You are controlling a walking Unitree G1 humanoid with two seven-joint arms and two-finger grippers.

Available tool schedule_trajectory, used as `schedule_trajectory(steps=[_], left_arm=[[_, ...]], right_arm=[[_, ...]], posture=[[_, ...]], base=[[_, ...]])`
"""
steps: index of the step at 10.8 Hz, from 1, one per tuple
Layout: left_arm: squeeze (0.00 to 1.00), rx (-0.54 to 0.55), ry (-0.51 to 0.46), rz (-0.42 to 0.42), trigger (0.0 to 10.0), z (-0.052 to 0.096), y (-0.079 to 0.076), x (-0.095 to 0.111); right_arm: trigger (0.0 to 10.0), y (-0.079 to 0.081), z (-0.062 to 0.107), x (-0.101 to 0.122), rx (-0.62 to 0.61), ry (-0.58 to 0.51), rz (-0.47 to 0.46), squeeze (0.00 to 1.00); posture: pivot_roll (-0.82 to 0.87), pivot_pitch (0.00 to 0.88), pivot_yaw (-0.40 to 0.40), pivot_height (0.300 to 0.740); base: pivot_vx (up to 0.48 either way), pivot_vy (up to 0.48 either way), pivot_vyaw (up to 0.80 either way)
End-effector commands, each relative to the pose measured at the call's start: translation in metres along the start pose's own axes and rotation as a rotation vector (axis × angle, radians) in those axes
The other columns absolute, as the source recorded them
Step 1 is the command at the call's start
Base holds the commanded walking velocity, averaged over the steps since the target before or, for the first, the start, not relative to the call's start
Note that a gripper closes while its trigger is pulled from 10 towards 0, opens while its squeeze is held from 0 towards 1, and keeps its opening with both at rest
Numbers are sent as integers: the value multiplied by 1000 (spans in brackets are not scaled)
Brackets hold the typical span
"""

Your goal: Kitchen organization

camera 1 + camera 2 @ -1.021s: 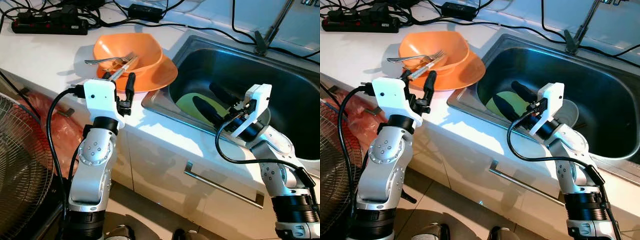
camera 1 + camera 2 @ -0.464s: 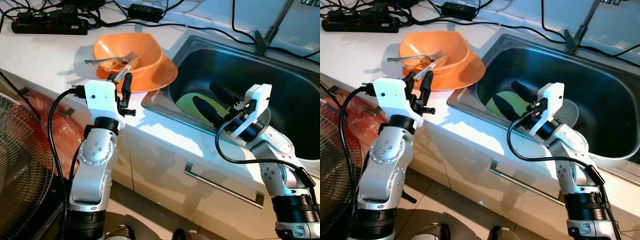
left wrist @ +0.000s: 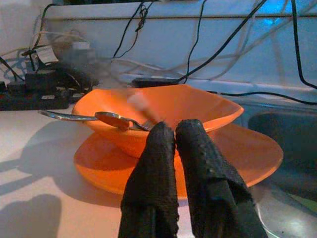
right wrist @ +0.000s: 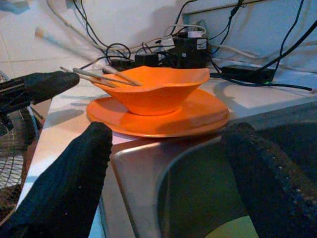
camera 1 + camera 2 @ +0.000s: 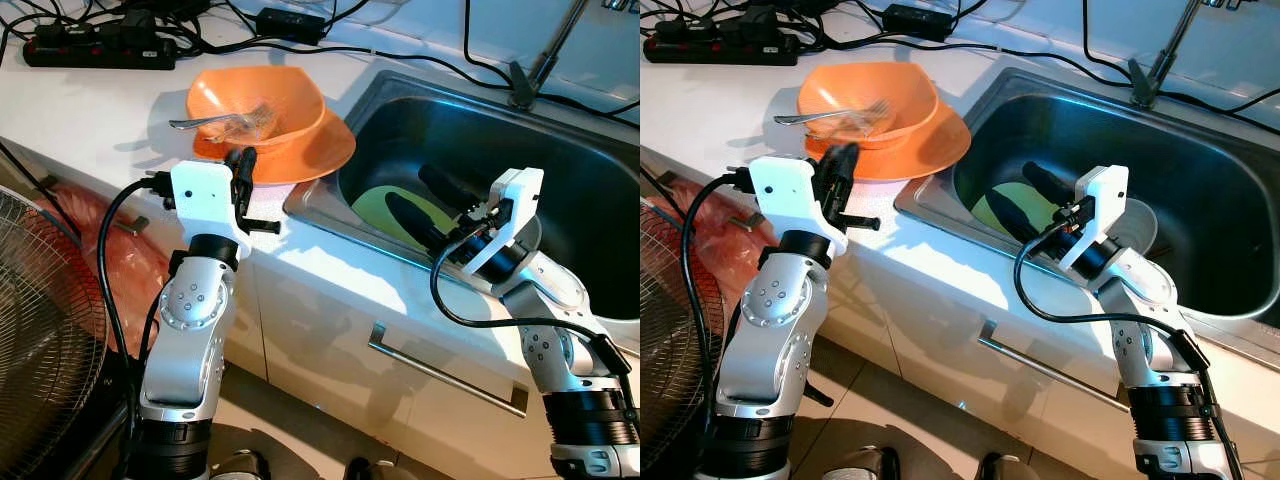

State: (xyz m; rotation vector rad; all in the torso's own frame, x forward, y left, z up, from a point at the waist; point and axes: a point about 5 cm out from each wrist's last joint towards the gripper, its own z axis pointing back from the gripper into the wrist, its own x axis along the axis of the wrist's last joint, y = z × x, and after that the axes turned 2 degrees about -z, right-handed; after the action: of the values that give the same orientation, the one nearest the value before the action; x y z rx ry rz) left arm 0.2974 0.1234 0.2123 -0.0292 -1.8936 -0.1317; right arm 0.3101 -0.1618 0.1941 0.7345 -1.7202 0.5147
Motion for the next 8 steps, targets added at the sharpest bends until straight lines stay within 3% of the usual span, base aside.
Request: schedule_trajectory(steps=[1, 2, 3, 4, 6, 7, 8], left_arm=[[0, 2, -4, 3, 0, -1, -1, 0], [0, 5, -7, 3, 0, -1, 0, 1], [0, 8, -10, 4, 3961, -1, 0, 1], [0, 10, -11, 4, 10000, -1, 0, 1], [0, -7, -5, -16, 10000, -2, -2, 0], [1000, -4, -5, -19, 10000, -1, -3, -1], [1000, 23, -9, -24, 10000, 0, 1, -1]], right_arm=[[10000, -1, 3, 3, -7, 2, 22, 0], [10000, -1, 3, 3, -7, 2, 22, 0], [10000, -1, 3, 3, -6, 3, 21, 0], [10000, -1, 3, 3, -6, 4, 21, 0], [10000, -1, 3, 3, -8, 3, 21, 0], [10000, 0, 3, 2, -6, 3, 20, 0], [10000, 0, 3, 2, -7, 4, 20, 0]], posture=[[82, 151, -56, 740], [82, 151, -56, 740], [83, 153, -57, 740], [82, 153, -57, 740], [83, 152, -57, 740], [84, 152, -58, 740], [84, 152, -58, 740]], base=[[0, 0, 0], [0, 0, 0], [0, 0, 0], [0, 0, 0], [0, 0, 0], [0, 0, 0], [0, 0, 0]])
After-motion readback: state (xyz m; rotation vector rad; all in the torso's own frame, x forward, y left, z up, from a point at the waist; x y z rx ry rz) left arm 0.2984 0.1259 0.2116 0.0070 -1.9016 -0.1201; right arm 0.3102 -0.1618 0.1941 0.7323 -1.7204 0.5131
